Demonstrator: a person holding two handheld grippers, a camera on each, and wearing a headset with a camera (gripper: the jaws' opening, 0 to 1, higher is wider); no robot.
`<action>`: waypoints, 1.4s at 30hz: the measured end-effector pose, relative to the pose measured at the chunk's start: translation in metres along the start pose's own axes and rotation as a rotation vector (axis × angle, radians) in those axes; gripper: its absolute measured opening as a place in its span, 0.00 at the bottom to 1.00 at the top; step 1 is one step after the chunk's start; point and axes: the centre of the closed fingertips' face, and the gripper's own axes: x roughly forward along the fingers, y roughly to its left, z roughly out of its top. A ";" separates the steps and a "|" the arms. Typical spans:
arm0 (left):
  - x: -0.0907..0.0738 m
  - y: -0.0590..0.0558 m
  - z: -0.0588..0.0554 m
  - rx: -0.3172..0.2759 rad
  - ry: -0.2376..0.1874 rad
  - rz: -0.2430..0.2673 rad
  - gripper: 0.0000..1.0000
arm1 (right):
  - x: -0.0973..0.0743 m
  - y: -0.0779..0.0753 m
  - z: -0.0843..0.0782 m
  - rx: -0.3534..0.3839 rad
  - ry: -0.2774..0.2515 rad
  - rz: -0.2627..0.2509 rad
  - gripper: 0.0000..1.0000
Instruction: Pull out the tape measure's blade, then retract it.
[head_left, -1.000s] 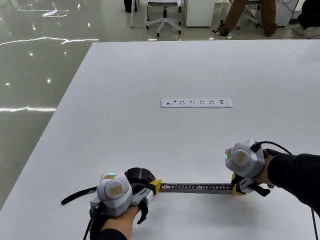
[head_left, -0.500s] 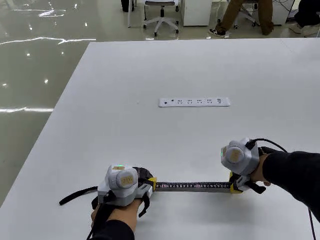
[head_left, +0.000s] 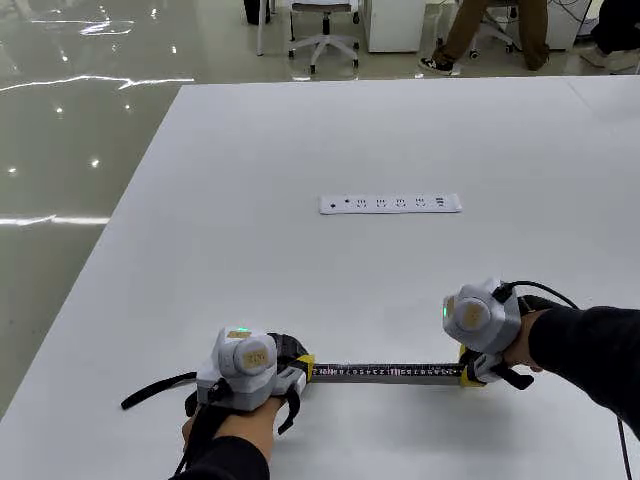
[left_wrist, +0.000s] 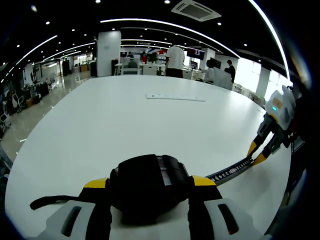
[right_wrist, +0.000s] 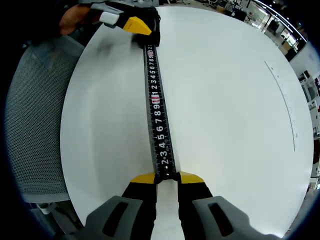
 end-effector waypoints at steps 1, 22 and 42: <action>0.000 0.000 0.000 0.000 0.001 0.000 0.58 | 0.000 -0.001 0.000 -0.004 -0.001 0.000 0.10; 0.001 0.000 -0.001 -0.008 0.014 -0.007 0.58 | 0.002 0.001 0.019 0.023 -0.040 -0.010 0.10; 0.002 0.001 -0.001 -0.016 0.018 -0.010 0.58 | 0.007 0.003 0.038 0.022 -0.078 -0.009 0.10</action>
